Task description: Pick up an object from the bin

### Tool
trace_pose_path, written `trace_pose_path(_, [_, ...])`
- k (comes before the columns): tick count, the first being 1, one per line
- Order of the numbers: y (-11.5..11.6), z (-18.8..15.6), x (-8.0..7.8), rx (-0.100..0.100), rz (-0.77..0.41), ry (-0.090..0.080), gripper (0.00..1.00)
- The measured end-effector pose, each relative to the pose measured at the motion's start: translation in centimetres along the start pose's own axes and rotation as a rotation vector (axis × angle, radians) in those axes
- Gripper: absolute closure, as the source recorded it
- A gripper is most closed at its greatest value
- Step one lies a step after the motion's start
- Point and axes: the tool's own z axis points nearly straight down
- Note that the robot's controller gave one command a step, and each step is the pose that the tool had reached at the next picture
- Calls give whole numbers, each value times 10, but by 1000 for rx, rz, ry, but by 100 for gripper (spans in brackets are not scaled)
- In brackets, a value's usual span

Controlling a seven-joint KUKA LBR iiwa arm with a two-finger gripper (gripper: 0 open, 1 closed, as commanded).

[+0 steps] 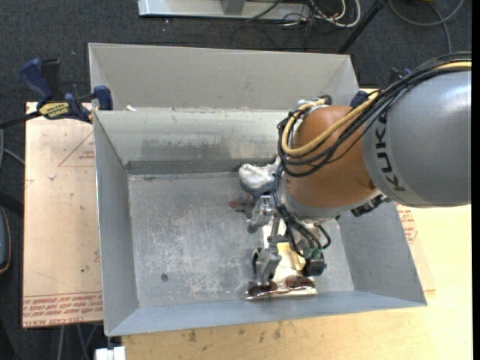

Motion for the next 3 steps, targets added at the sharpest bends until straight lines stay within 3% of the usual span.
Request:
trace_pose_path(1, [-50, 15, 4, 0, -131, -1, 0])
trace_pose_path(2, [-74, 9, 6, 1, -437, -1, 0])
trace_pose_path(3, [-71, 5, -21, 0, -397, -2, 0])
